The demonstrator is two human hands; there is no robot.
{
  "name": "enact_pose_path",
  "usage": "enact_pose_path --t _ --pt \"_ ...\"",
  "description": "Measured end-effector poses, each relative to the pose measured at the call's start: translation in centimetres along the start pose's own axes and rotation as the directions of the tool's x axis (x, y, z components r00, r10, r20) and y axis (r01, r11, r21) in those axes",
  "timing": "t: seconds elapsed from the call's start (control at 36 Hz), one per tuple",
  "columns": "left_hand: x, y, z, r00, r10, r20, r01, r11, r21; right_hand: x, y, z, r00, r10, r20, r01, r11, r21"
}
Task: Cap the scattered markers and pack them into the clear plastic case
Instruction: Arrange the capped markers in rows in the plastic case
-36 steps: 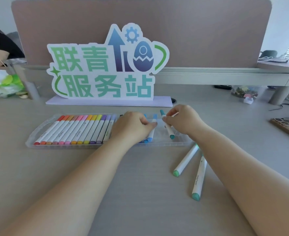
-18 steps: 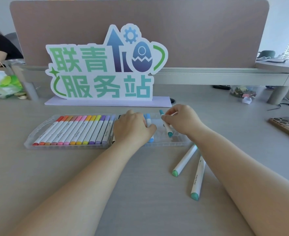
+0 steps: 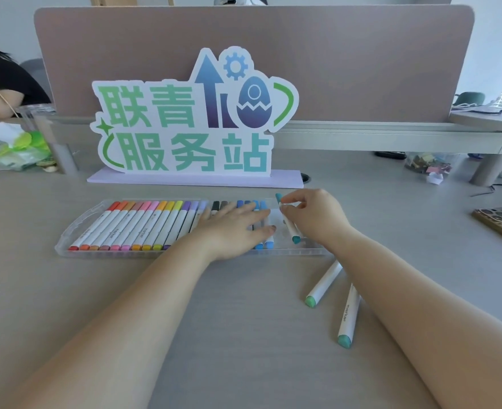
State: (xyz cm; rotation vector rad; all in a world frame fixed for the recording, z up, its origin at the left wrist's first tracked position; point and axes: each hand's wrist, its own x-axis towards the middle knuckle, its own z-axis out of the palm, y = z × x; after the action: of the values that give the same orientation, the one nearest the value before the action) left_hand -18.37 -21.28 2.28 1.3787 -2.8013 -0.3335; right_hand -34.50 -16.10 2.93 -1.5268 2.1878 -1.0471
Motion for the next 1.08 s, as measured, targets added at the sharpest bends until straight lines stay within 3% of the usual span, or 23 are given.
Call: enact_pose_path --t 0.25,0.33,0.67,1.08 --pt "0.1 -0.2 0.3 1.000 0.010 -0.020 -0.009 0.999 0.030 -0.2 0.0 0.6 1.000 -0.014 -0.015 0.014 1.000 -0.021" --pt "0.2 -0.5 0.1 0.999 0.021 -0.042 -0.023 0.998 -0.049 -0.2 0.0 0.8 0.999 -0.027 0.017 0.028 0.997 -0.074" --pt "0.3 -0.7 0.3 0.999 0.028 -0.030 -0.029 0.999 -0.014 0.3 -0.1 1.6 0.993 -0.054 0.108 0.079 0.966 -0.247" --pt "0.0 -0.5 0.4 1.000 0.011 -0.014 -0.011 1.000 0.028 0.2 -0.7 0.9 0.996 0.008 0.083 0.007 0.985 -0.172"
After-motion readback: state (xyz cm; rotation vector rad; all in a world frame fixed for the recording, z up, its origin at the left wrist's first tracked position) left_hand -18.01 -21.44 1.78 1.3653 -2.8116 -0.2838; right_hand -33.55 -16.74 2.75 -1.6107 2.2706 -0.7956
